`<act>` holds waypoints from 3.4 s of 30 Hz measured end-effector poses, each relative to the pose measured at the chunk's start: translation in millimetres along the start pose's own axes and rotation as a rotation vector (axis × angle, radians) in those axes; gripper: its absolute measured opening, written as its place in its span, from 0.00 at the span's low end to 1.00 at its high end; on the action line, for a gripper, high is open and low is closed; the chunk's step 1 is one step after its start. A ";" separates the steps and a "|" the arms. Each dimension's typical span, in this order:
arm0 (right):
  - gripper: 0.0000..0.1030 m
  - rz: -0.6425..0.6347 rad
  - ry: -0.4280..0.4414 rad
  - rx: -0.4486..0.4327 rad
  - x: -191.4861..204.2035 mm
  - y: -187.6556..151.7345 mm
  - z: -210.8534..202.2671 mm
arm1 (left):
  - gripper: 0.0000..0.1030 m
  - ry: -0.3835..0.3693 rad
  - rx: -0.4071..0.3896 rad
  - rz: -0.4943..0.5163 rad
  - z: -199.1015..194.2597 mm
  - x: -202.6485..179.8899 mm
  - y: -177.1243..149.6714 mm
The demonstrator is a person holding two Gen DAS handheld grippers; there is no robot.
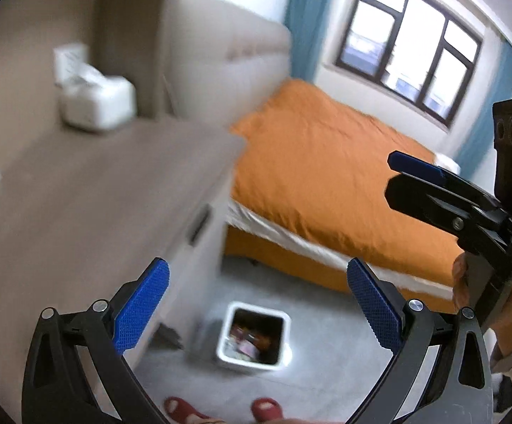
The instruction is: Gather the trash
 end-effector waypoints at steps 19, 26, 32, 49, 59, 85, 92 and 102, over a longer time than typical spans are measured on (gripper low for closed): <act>0.96 -0.233 0.110 -0.158 204.8 84.6 32.1 | 0.95 0.321 -0.186 -0.148 -204.7 151.5 -25.6; 0.96 -0.208 0.091 -0.159 274.9 102.6 64.0 | 0.95 0.368 -0.204 -0.180 -243.8 218.2 -35.3; 0.96 -0.224 0.080 -0.150 311.6 111.5 78.7 | 0.95 0.383 -0.222 -0.188 -265.9 247.6 -43.1; 0.96 -0.253 0.065 -0.145 328.4 119.0 86.1 | 0.95 0.472 -0.223 -0.206 -271.9 264.1 -43.7; 0.96 -0.260 0.061 -0.146 330.4 118.0 87.2 | 0.95 0.467 -0.195 -0.241 -267.1 267.6 -46.0; 0.96 -0.250 0.055 -0.123 324.6 119.9 94.6 | 0.95 0.533 -0.220 -0.245 -268.8 263.3 -44.9; 0.96 -0.239 0.062 -0.128 321.5 120.9 93.2 | 0.95 0.545 -0.236 -0.228 -271.4 261.8 -43.1; 0.96 -0.226 0.058 -0.106 322.0 119.4 100.6 | 0.95 0.538 -0.223 -0.212 -267.5 263.7 -45.6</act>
Point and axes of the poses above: each gripper's, at about its wrist camera, not at the fingertips, and z roughly the way its jaws point, x to its left, y to its top, the point moved 2 cm from there along z, roughly the way its jaws point, and after that the axes turned 10 degrees about x, right-handed, at the moved point
